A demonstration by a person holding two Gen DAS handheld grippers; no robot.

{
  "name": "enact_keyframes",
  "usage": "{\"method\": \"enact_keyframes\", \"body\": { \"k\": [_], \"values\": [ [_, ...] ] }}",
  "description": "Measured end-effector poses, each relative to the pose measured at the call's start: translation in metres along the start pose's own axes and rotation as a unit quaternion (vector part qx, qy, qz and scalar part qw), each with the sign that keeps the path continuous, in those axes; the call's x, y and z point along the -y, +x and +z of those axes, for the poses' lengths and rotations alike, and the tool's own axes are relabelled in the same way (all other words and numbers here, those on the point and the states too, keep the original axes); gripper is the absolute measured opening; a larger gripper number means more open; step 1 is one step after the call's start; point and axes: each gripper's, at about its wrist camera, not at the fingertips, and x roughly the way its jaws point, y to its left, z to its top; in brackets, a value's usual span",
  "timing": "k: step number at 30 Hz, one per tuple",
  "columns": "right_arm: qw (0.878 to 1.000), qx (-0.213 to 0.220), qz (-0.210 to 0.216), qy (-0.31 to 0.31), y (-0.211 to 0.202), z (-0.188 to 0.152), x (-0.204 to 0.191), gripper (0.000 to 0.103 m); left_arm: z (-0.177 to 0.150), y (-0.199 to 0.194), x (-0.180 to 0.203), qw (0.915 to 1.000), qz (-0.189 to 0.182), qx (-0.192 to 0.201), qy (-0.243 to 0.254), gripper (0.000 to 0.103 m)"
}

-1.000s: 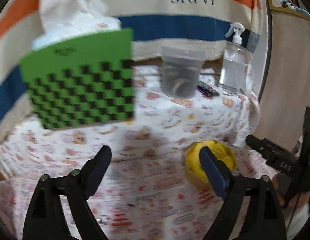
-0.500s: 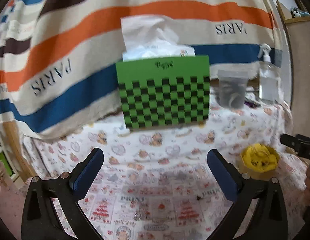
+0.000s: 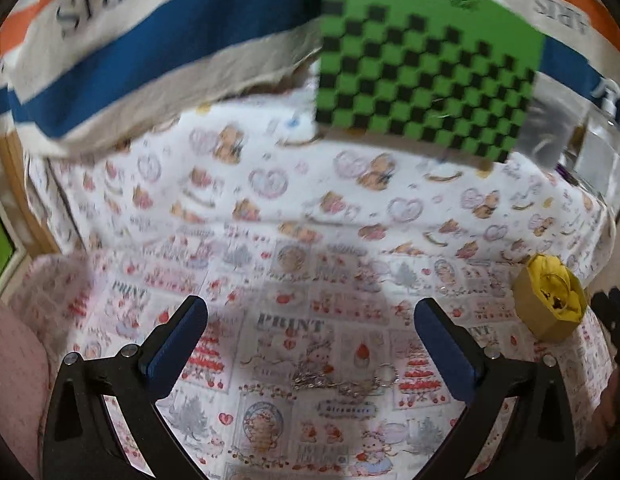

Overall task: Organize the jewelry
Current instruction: 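Move the left gripper back over the remaining silver chains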

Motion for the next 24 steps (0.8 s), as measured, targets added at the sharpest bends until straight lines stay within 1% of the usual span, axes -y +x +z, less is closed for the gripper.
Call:
{"method": "enact_keyframes", "body": {
  "k": [3, 7, 9, 11, 14, 15, 17, 20, 22, 23, 24],
  "values": [
    [1.0, -0.004, -0.005, -0.01, 0.003, -0.003, -0.004, 0.103, -0.001, 0.011, -0.005, 0.9993, 0.014, -0.033, -0.008, 0.103],
    [1.0, -0.008, -0.013, -0.013, 0.007, -0.008, -0.01, 0.103, -0.003, 0.018, -0.007, 0.9986, 0.017, -0.049, -0.009, 0.103],
    [0.999, -0.017, -0.012, -0.028, 0.011, -0.011, -0.015, 0.103, -0.005, 0.023, -0.005, 0.998, 0.014, -0.061, -0.008, 0.103],
    [0.999, -0.016, -0.018, -0.041, 0.011, -0.013, -0.019, 0.103, -0.006, 0.027, -0.006, 0.9972, 0.007, -0.075, -0.009, 0.103],
    [0.998, -0.013, -0.02, -0.053, 0.01, -0.014, -0.024, 0.103, -0.009, 0.036, -0.005, 0.9941, 0.02, -0.106, -0.007, 0.103],
    [0.998, -0.013, -0.021, -0.054, 0.01, -0.015, -0.025, 0.103, -0.01, 0.041, -0.006, 0.9927, 0.019, -0.118, -0.01, 0.103],
    [0.998, -0.015, -0.024, -0.054, 0.011, -0.016, -0.027, 0.103, -0.012, 0.047, -0.01, 0.9896, 0.0, -0.142, -0.026, 0.102],
    [0.997, -0.021, -0.022, -0.067, 0.013, -0.018, -0.033, 0.103, -0.016, 0.053, -0.015, 0.9843, -0.021, -0.168, -0.05, 0.091],
    [0.997, -0.018, -0.026, -0.077, 0.013, -0.02, -0.036, 0.103, -0.019, 0.056, -0.014, 0.9815, -0.027, -0.184, -0.046, 0.086],
    [0.996, -0.018, -0.026, -0.082, 0.013, -0.02, -0.038, 0.103, -0.02, 0.057, -0.012, 0.9805, -0.029, -0.19, -0.04, 0.081],
    [0.996, -0.019, -0.025, -0.084, 0.012, -0.02, -0.039, 0.103, -0.021, 0.058, -0.009, 0.9802, -0.03, -0.193, -0.034, 0.079]
  ]
}}
